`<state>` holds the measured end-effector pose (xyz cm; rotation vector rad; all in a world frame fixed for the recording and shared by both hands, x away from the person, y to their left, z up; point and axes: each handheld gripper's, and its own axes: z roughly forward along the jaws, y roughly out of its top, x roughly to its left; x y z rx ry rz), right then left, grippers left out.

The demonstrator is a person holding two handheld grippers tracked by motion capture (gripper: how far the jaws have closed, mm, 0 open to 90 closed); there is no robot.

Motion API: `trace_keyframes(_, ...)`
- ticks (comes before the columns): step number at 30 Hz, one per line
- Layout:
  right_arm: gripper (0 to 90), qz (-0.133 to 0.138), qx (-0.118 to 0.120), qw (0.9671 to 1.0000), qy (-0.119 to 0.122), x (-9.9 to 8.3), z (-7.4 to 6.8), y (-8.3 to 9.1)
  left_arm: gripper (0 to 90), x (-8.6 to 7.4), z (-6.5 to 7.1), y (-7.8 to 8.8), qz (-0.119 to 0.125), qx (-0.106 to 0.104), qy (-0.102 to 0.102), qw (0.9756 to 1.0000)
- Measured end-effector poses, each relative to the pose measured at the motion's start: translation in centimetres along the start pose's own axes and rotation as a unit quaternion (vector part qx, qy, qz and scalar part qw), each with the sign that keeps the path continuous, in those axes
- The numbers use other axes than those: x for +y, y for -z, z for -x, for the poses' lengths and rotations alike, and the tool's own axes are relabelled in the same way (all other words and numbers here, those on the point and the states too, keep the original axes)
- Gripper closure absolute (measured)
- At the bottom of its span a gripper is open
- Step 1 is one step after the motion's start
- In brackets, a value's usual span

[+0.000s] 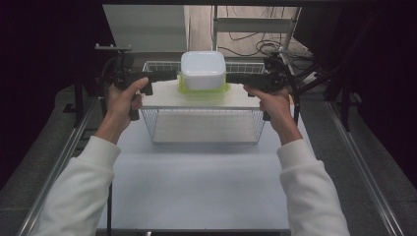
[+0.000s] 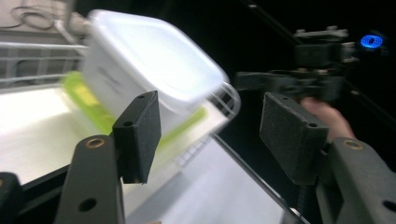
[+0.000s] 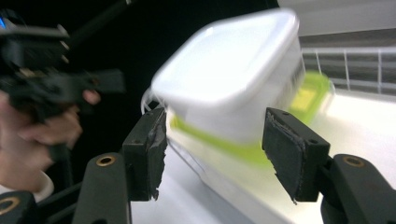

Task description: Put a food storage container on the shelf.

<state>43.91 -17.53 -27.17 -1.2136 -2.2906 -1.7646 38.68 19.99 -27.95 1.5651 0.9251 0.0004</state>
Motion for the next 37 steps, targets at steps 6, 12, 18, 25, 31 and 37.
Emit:
trace_keyframes(6, 38.4, -0.035, -0.015, 0.998, 0.05, -3.3, -0.8, 1.7, 34.6, -3.5, 1.7, 0.8, -0.026, 0.032, -0.044, 0.9982)
trace_keyframes(12, 37.2, -0.061, -0.021, 0.9953, 0.072, -7.5, -1.0, 3.4, 34.5, -8.3, 2.0, 0.8, -0.058, 0.057, -0.066, 0.9945)
trace_keyframes(18, 36.6, -0.074, -0.02, 0.9945, 0.072, -12.0, -0.4, 4.2, 34.1, -13.5, 1.0, 0.7, -0.081, 0.07, -0.054, 0.9927)
trace_keyframes(25, 35.1, -0.108, -0.032, 0.9916, 0.063, -18.2, 0.8, 3.9, 33.3, -18.4, 0.1, 0.4, -0.112, 0.073, -0.048, 0.9899)
trace_keyframes(31, 33.5, -0.135, -0.047, 0.9879, 0.06, -20.8, 1.7, 3.4, 33.1, -20.3, -0.1, 0.0, -0.121, 0.078, -0.051, 0.9882)
trace_keyframes(37, 27.4, -0.122, -0.051, 0.9885, 0.073, -21.0, 1.5, 3.4, 32.3, -20.6, -0.1, -0.1, -0.122, 0.081, -0.053, 0.9878)
